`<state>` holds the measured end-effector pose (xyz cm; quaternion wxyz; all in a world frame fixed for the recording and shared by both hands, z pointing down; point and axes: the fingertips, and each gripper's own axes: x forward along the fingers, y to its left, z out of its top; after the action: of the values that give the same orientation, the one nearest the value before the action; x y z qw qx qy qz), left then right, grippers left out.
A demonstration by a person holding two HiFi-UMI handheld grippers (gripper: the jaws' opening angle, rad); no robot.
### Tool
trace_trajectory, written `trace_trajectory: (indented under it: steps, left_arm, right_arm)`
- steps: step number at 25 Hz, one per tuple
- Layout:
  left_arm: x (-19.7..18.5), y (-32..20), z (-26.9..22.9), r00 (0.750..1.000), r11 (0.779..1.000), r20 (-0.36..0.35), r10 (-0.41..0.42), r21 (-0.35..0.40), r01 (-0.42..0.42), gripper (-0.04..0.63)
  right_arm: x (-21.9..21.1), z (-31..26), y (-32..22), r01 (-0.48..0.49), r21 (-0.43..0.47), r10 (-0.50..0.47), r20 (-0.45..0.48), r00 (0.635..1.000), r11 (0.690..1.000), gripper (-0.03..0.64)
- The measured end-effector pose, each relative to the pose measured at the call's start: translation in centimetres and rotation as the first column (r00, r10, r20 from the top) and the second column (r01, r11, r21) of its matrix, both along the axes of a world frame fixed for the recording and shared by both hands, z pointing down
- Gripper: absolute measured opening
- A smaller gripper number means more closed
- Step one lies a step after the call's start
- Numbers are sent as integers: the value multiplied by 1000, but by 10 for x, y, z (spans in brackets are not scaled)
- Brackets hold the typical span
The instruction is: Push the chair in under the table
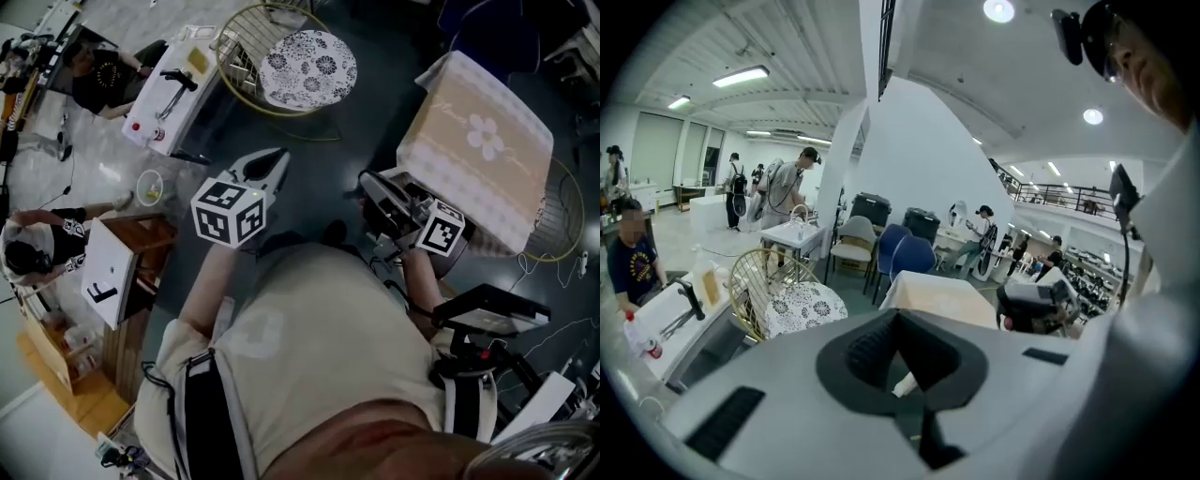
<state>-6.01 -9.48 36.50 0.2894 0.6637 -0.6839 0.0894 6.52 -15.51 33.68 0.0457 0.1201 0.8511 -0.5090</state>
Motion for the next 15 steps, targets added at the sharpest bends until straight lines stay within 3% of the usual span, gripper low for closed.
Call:
trace_trajectory:
  steps: [10, 15]
  left_arm:
    - [-27, 9, 7, 995, 995, -10, -104, -6, 104, 6]
    - [-42, 6, 9, 994, 994, -22, -106, 3, 106, 6]
  right_arm:
    - [-27, -2, 1, 101, 11, -101, 2, 995, 995, 9]
    - [-38, -10, -1, 99, 7, -99, 22, 995, 995, 9]
